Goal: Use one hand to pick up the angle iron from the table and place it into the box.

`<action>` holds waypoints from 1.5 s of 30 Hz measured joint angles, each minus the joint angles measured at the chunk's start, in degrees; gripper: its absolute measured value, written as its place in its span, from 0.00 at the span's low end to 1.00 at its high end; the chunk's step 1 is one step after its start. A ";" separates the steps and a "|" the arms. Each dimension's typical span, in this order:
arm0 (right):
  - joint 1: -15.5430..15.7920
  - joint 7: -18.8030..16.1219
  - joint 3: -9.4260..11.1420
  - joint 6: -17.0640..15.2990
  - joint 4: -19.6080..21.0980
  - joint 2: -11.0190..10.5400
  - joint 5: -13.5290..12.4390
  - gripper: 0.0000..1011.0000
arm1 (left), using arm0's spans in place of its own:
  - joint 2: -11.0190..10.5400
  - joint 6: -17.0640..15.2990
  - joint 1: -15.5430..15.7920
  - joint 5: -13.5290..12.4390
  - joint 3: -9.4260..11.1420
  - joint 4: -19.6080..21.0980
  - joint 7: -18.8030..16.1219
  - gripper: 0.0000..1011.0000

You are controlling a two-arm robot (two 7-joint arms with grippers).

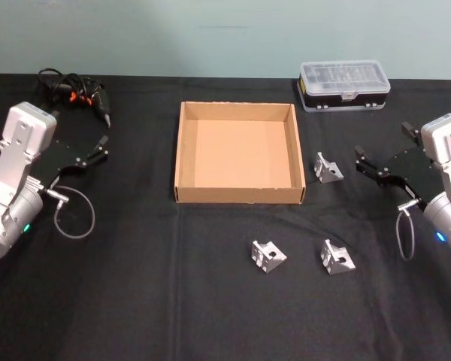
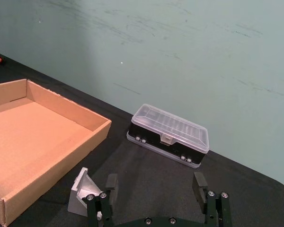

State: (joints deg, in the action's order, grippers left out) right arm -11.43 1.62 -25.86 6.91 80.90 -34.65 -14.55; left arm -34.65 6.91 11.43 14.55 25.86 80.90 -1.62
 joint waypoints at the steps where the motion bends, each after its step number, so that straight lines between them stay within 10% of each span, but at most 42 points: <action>1: 0.00 0.00 0.00 0.00 0.00 0.00 0.00 0.99 | 0.00 0.00 0.00 0.00 0.00 0.00 0.00 1.00; 22: 4.41 -3.73 2.30 -1.85 7.09 0.01 -3.69 0.99 | 0.00 0.00 0.00 0.00 0.00 0.00 0.00 1.00; 45: 5.12 -3.95 3.40 -16.26 9.36 5.89 -5.05 0.99 | 0.00 0.00 0.00 0.00 0.00 0.00 0.00 1.00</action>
State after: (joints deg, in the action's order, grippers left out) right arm -6.31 -2.33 -22.46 -9.35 90.25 -28.75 -19.59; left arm -34.65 6.91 11.43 14.54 25.86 80.90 -1.62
